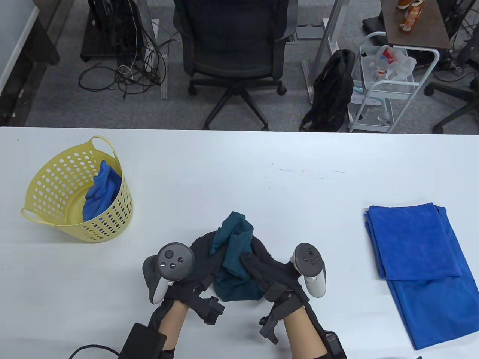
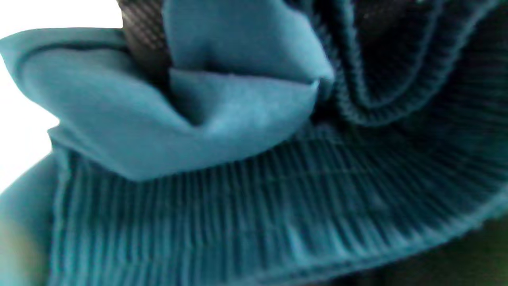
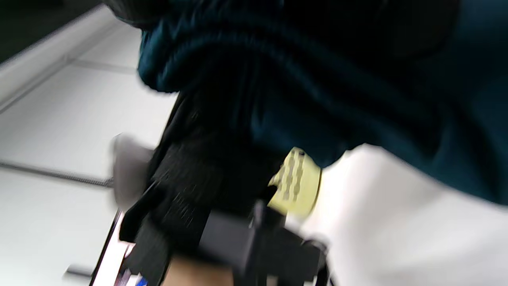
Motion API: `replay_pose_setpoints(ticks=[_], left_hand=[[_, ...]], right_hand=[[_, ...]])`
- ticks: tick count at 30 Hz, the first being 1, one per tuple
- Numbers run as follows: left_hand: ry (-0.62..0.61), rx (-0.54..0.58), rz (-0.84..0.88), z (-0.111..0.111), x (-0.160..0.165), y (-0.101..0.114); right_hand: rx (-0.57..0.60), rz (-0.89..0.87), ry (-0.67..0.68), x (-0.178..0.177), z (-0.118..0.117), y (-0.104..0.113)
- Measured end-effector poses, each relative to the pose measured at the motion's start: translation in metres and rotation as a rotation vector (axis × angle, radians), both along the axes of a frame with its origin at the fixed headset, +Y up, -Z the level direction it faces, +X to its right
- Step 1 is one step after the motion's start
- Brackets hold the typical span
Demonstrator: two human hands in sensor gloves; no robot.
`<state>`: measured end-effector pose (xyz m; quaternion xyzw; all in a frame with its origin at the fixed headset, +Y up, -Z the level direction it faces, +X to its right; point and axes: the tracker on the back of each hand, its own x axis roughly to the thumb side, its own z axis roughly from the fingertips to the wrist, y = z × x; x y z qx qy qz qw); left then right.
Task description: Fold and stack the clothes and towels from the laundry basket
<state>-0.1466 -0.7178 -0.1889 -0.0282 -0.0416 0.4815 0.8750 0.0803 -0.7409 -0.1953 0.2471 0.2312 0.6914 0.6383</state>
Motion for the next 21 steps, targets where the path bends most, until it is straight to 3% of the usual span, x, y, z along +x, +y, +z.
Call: replay_pose_setpoints(ticks=[2, 5, 12, 15, 18, 21], left_hand=[[0.003, -0.061, 0.101, -0.004, -0.008, -0.013], [-0.011, -0.088, 0.137, -0.008, -0.02, -0.021], [-0.034, -0.171, 0.174, -0.015, -0.026, -0.037], [-0.069, -0.224, 0.222, -0.014, -0.022, -0.037], [-0.18, -0.291, 0.225, -0.013, -0.013, -0.037], [-0.183, -0.288, 0.167, -0.013, -0.01, -0.038]], right_hand=[[0.022, 0.031, 0.039, -0.005, 0.001, -0.001], [0.116, 0.078, -0.062, -0.003, 0.002, 0.0], [0.161, 0.123, -0.213, 0.014, 0.005, 0.006], [0.233, 0.282, -0.165, 0.009, 0.007, 0.008], [0.385, 0.455, -0.25, 0.003, 0.011, 0.008], [0.367, 0.34, -0.354, 0.004, 0.012, 0.008]])
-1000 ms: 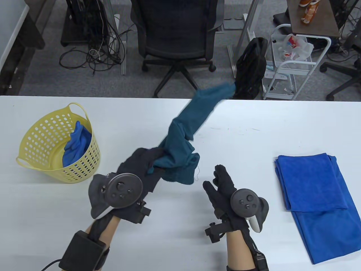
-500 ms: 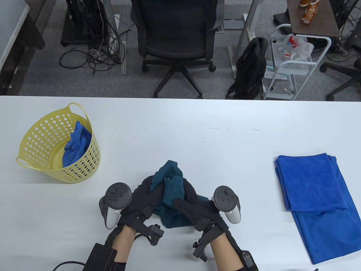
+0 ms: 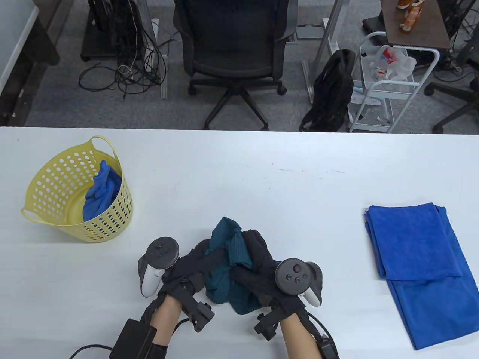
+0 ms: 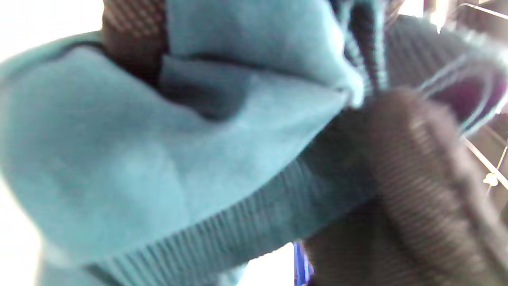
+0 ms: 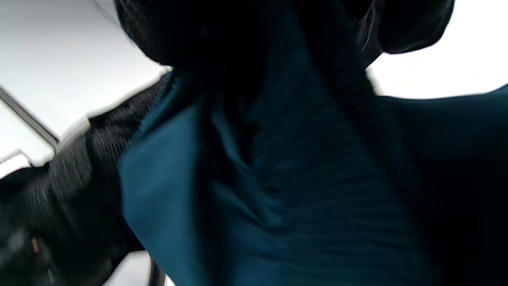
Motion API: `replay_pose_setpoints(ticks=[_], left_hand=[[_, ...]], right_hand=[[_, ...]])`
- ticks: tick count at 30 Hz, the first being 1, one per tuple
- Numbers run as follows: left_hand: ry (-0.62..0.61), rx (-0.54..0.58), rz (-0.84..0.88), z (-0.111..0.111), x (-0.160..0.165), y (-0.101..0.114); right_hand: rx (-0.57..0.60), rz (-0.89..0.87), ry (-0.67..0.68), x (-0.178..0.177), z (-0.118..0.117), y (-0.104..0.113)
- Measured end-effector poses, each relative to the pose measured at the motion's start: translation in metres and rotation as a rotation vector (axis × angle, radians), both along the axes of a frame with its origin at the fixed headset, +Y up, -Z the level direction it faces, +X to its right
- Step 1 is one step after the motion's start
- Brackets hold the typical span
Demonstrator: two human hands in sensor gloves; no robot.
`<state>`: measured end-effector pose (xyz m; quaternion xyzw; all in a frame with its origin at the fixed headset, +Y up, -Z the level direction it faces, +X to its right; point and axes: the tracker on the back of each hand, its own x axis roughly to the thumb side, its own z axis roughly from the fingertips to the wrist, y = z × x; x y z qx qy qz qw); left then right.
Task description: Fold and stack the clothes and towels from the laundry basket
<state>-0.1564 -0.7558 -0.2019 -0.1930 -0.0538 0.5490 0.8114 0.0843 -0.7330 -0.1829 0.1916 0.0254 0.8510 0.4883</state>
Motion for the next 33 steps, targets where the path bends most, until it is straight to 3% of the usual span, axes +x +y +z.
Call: replay_pose_setpoints(ticks=[6, 9, 13, 17, 25, 33], left_hand=[[-0.057, 0.011, 0.046, 0.0, 0.002, -0.001], [-0.095, 0.084, 0.031, 0.002, 0.003, 0.004], [-0.189, 0.285, -0.165, 0.004, 0.004, 0.017], [-0.33, 0.366, -0.377, 0.008, 0.017, 0.02], [-0.167, 0.501, -0.566, 0.013, 0.025, 0.014], [-0.05, 0.445, -0.252, 0.006, 0.0, 0.012]], right_hand=[[-0.04, -0.024, -0.083, 0.006, -0.001, -0.003], [-0.024, -0.004, -0.176, 0.012, 0.001, -0.001], [-0.037, 0.007, -0.29, 0.022, 0.002, -0.001], [-0.038, 0.059, -0.257, 0.018, 0.002, -0.001], [-0.058, 0.079, -0.149, 0.006, 0.004, -0.001], [-0.034, 0.149, -0.185, 0.012, 0.001, -0.001]])
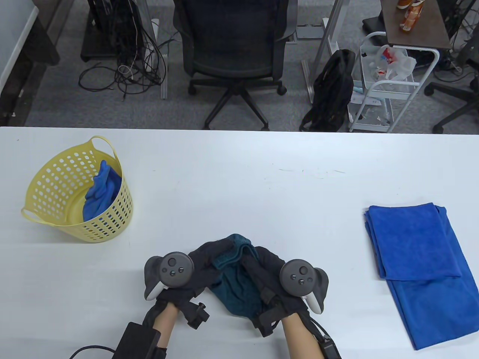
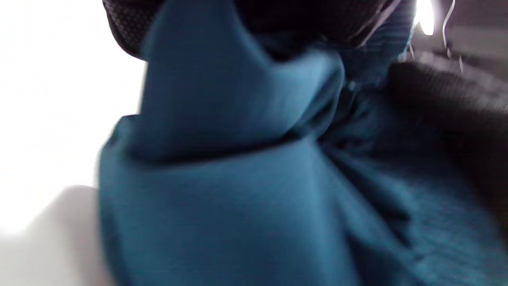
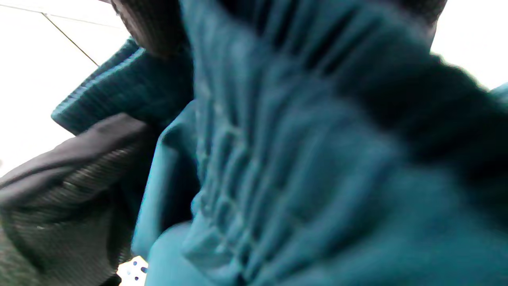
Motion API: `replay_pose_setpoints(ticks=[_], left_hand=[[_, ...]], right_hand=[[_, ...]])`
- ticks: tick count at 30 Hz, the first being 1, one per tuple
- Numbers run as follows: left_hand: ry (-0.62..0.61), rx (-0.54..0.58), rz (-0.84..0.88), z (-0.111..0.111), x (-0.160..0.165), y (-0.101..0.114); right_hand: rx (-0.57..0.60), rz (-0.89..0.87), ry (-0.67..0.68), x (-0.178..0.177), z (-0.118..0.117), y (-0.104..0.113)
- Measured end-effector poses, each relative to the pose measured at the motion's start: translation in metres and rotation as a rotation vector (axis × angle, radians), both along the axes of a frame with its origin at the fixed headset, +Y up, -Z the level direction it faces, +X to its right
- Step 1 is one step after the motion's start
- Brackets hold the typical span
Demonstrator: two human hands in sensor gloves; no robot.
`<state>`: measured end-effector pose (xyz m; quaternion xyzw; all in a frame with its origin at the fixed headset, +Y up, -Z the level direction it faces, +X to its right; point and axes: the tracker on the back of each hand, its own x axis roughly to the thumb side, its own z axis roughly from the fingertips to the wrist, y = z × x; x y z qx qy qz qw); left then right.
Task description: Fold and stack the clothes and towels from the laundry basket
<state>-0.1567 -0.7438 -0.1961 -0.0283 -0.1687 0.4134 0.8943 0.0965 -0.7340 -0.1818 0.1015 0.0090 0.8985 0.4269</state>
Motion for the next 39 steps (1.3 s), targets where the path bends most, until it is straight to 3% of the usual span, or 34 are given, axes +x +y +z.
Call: replay_pose_setpoints(ticks=[4, 6, 15, 19, 22, 25, 27, 28, 32, 39], left_hand=[[0.035, -0.045, 0.239, -0.005, -0.021, 0.005], [0.045, -0.052, 0.27, -0.006, -0.028, 0.007], [0.221, -0.061, 0.328, -0.01, -0.066, 0.011], [0.243, -0.077, 0.344, -0.011, -0.074, 0.008], [0.262, -0.1, 0.382, -0.012, -0.081, 0.004], [0.251, -0.173, 0.412, -0.014, -0.085, -0.002], [0.198, -0.267, 0.422, -0.016, -0.087, -0.006], [0.186, -0.291, 0.429, -0.016, -0.088, -0.008], [0.228, -0.298, 0.393, -0.017, -0.09, -0.011], [0.265, -0.267, 0.422, -0.015, -0.096, -0.008]], right_hand=[[0.03, 0.124, 0.018, 0.006, -0.003, 0.001], [0.038, 0.187, 0.051, 0.007, -0.004, 0.0], [-0.139, 0.36, 0.199, 0.003, -0.011, -0.011], [-0.186, 0.293, 0.227, -0.002, -0.011, -0.013], [-0.172, 0.139, 0.257, 0.002, -0.013, -0.017], [-0.165, -0.138, 0.166, 0.012, -0.015, -0.021], [-0.143, -0.19, 0.034, 0.02, -0.015, -0.02], [-0.133, -0.183, -0.063, 0.025, -0.013, -0.017], [-0.119, -0.072, -0.173, 0.039, -0.011, -0.01], [-0.192, 0.045, -0.118, 0.049, -0.013, -0.002]])
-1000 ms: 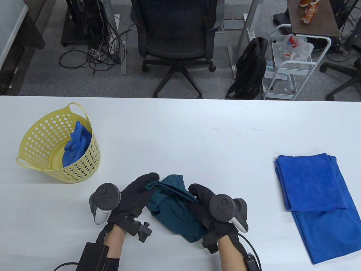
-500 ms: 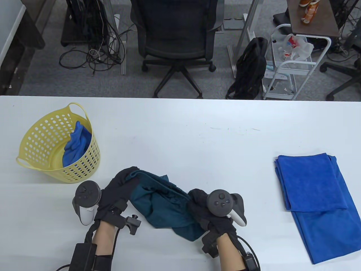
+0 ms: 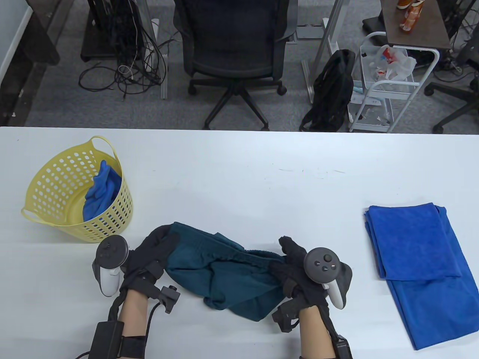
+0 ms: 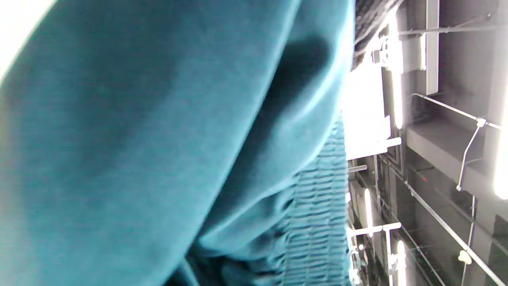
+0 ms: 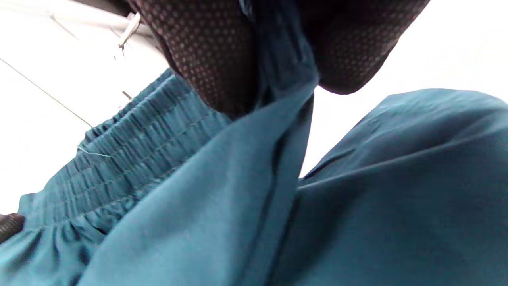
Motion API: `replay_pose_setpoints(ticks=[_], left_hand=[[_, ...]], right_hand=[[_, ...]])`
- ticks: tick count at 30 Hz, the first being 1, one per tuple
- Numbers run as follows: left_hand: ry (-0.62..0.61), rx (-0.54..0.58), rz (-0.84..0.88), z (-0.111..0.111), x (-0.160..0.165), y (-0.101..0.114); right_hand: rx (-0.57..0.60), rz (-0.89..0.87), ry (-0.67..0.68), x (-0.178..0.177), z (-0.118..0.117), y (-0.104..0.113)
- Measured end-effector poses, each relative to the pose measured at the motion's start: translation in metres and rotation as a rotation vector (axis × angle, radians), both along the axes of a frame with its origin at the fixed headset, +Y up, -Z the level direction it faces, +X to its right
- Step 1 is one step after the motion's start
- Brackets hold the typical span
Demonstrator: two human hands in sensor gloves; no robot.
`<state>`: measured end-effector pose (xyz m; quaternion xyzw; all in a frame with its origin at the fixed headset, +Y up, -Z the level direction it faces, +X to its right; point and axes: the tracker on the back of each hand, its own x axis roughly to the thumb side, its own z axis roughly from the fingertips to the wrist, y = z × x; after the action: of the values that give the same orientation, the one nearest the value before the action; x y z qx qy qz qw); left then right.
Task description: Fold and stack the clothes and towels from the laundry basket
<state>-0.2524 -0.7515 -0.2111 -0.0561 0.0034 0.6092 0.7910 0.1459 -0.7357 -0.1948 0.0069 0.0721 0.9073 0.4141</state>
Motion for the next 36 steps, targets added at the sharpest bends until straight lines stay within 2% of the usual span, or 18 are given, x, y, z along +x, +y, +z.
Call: replay_pose_setpoints(ticks=[4, 9, 11, 17, 20, 22, 23, 25, 27, 28, 30, 31, 34, 36], left_hand=[[0.025, 0.005, 0.024, 0.002, -0.005, -0.001], [0.036, -0.009, 0.009, 0.001, -0.006, -0.002], [0.05, -0.01, -0.023, 0.002, -0.006, -0.001], [-0.002, -0.045, -0.041, 0.0, -0.006, 0.001], [0.035, -0.046, -0.254, 0.003, -0.002, 0.013], [0.103, -0.006, -0.588, 0.006, 0.006, 0.026], [0.109, 0.016, -0.7, 0.006, 0.01, 0.03], [0.102, 0.022, -0.77, 0.006, 0.017, 0.035], [0.062, 0.01, -0.701, 0.004, 0.023, 0.034], [0.043, -0.005, -0.66, 0.003, 0.025, 0.034], [-0.002, -0.022, -0.528, 0.001, 0.026, 0.03], [-0.032, -0.035, -0.414, 0.001, 0.024, 0.027], [-0.164, -0.06, -0.064, -0.002, 0.016, 0.023], [-0.273, -0.089, 0.091, -0.004, 0.01, 0.036]], right_hand=[[-0.061, 0.074, -0.025, 0.002, 0.002, 0.0], [-0.052, 0.156, -0.098, -0.004, 0.003, 0.004], [-0.045, 0.188, -0.071, -0.006, 0.003, 0.006], [-0.037, 0.097, -0.079, 0.002, 0.002, 0.006], [0.018, 0.092, -0.183, 0.009, 0.005, 0.008], [0.081, 0.135, -0.246, 0.011, 0.007, 0.011], [0.103, 0.15, -0.268, 0.011, 0.009, 0.013], [0.161, 0.231, -0.282, 0.01, 0.01, 0.019], [0.148, 0.239, -0.264, 0.011, 0.009, 0.021], [0.109, 0.176, -0.235, 0.012, 0.007, 0.021], [0.03, -0.043, -0.163, 0.017, 0.004, 0.016], [-0.024, -0.186, -0.135, 0.021, 0.004, 0.013], [-0.134, -0.458, -0.033, 0.032, 0.004, 0.008], [-0.208, -0.591, 0.069, 0.039, 0.002, 0.013]])
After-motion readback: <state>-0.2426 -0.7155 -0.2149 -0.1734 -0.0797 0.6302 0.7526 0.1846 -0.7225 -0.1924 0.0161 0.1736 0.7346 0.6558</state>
